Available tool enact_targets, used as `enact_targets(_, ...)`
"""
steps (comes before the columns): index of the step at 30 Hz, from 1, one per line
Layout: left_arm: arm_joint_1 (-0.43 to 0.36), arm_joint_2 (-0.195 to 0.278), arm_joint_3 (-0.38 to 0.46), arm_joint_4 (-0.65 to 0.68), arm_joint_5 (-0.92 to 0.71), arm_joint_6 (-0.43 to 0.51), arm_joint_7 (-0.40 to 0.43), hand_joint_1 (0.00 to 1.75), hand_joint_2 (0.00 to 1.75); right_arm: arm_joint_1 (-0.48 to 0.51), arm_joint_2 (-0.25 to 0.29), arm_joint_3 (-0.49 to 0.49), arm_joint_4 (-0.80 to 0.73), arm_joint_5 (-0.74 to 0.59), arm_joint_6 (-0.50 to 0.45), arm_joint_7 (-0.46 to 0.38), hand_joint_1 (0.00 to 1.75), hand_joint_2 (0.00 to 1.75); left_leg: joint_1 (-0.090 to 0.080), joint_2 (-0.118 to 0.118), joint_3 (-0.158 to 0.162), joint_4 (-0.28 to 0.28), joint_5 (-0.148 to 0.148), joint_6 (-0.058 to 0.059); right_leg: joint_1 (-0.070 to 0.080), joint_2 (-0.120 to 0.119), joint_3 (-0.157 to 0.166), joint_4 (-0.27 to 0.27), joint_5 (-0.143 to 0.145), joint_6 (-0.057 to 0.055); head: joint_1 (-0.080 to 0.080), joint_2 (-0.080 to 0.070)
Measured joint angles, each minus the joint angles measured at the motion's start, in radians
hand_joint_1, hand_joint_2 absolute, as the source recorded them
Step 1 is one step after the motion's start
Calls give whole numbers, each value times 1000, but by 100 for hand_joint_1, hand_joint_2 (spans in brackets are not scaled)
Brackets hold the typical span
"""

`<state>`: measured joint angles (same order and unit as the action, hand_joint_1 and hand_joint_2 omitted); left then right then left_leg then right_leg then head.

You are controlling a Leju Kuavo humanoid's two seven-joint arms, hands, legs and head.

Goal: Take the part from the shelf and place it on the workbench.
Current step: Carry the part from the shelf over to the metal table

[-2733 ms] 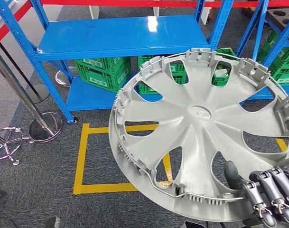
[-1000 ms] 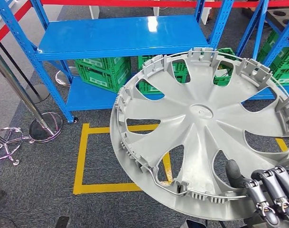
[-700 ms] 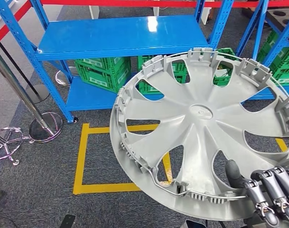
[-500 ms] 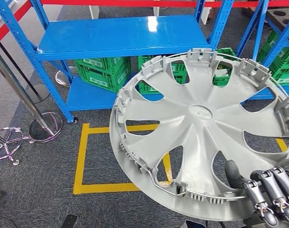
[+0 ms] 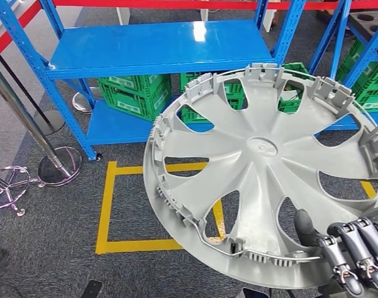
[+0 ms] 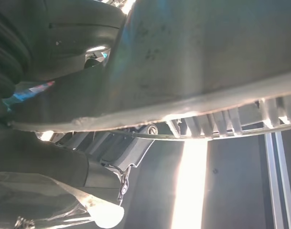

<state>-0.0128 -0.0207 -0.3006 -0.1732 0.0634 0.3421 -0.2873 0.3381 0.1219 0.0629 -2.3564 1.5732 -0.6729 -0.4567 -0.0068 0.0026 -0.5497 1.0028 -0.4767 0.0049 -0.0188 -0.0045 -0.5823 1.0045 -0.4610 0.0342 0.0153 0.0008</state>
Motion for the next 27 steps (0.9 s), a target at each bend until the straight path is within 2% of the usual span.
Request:
enact_targets(4, -1, 0, -4, 0, -8, 6, 0, 0, 175, 2, 3, 0, 0, 0, 0, -2, 175, 175, -1, 0, 0, 2, 0, 3, -2, -1, 1, -3, 3, 3, 0, 0)
enact_targets(6, -2, 1, -7, 0, -15, 11, 1, 0, 175, 3, 7, -1, 0, 0, 0, -3, 175, 175, -1, 1, 4, -11, 12, 16, -4, -1, 4, -12, 10, 12, -1, 0)
enact_targets(7, -4, 0, -8, 0, -17, 13, 2, 0, 175, 3, 8, -3, -1, 0, 0, -3, 175, 175, 1, 2, 7, -26, 24, 24, -4, -1, 1, -11, 3, 16, 0, 0)
enact_targets(8, -6, 0, -11, 0, -20, 15, 2, 0, 175, 3, 9, -4, -1, 0, 0, -3, 175, 175, 4, 4, 10, -43, 36, 30, -3, 1, -8, 7, -19, 18, 1, 0)
enact_targets(9, -8, -1, -14, 0, -22, 16, 3, 0, 175, 3, 10, -5, -1, -1, 0, -3, 175, 175, 8, 6, 10, -55, 46, 33, -2, 2, -25, 47, -54, 18, 2, 0)
enact_targets(11, -10, -2, -21, 0, -27, 19, 3, 0, 175, 3, 10, -6, -1, -1, 0, -3, 175, 175, 8, 8, -1, -54, 53, 33, -3, 4, -68, 172, -130, 22, 3, 0)
enact_targets(12, -11, -2, -23, 0, -29, 19, 3, 0, 175, 4, 10, -7, 0, -1, 0, -3, 175, 175, 9, 8, -9, -50, 54, 31, -6, 3, -82, 224, -151, 26, 3, 0)
enact_targets(13, -11, -3, -25, 0, -30, 20, 3, 0, 175, 4, 10, -7, 0, -1, 0, -3, 175, 175, 11, 9, -17, -44, 55, 28, -9, 3, -81, 245, -155, 30, 3, 0)
enact_targets(14, -11, -3, -26, 0, -31, 20, 3, 0, 175, 4, 10, -7, 0, -1, 0, -3, 175, 175, 14, 9, -25, -36, 56, 24, -13, 3, -60, 226, -141, 35, 3, 0)
enact_targets(16, -11, -4, -29, 0, -32, 20, 3, 0, 175, 3, 10, -8, 0, 0, 0, -2, 175, 175, 23, 8, -44, -15, 56, 9, -22, 2, 20, 103, -99, 49, 4, 0)
enact_targets(17, -11, -3, -30, 0, -33, 21, 2, 0, 175, 3, 10, -8, 0, 0, 0, -2, 175, 175, 26, 6, -54, -4, 56, 0, -24, 6, 53, 54, -84, 50, 5, 0)
enact_targets(18, -12, -2, -31, 0, -34, 21, 1, 0, 175, 3, 10, -8, 0, -1, 0, -2, 175, 175, 25, 5, -61, 8, 56, -9, -25, 9, 71, 24, -79, 47, 5, 0)
enact_targets(19, -12, 0, -32, 0, -34, 21, -1, 0, 175, 3, 11, -8, 0, -1, 0, -1, 175, 175, 24, 2, -67, 16, 57, -17, -24, 14, 72, 19, -82, 39, 5, 0)
enact_targets(21, -11, 0, -33, 0, -37, 22, -4, 0, 175, 4, 13, -10, 0, -1, 0, -1, 175, 175, 24, -1, -74, 25, 64, -28, -24, 16, 55, 31, -78, 17, 3, 0)
enact_targets(22, -11, 0, -35, 1, -38, 21, -6, 0, 175, 4, 14, -11, 0, 0, 0, 0, 175, 175, 26, -1, -79, 31, 56, -32, -23, 14, 48, 35, -74, 6, 1, 0)
enact_targets(23, -10, -1, -36, 1, -40, 21, -7, 0, 175, 4, 15, -11, 0, 0, 0, 0, 175, 175, 28, -1, -88, 51, 30, -35, -22, 13, 40, 36, -67, -4, -1, 0)
enact_targets(24, -10, -1, -39, 1, -41, 21, -8, 0, 175, 5, 17, -12, 0, 0, 0, 0, 175, 175, 29, -1, -100, 89, -12, -38, -21, 11, 29, 36, -58, -12, -5, 0)
enact_targets(26, -12, -2, -44, 2, -44, 21, -11, 0, 175, 5, 21, -13, 0, 0, 0, -1, 175, 175, 27, 0, -126, 209, -114, -38, -15, 9, 9, 37, -39, -22, -10, 0)
enact_targets(27, -13, -2, -47, 2, -46, 21, -12, 0, 175, 5, 22, -13, 0, 0, 0, -1, 175, 175, 26, 0, -132, 265, -146, -36, -10, 8, -2, 37, -30, -24, -11, 0)
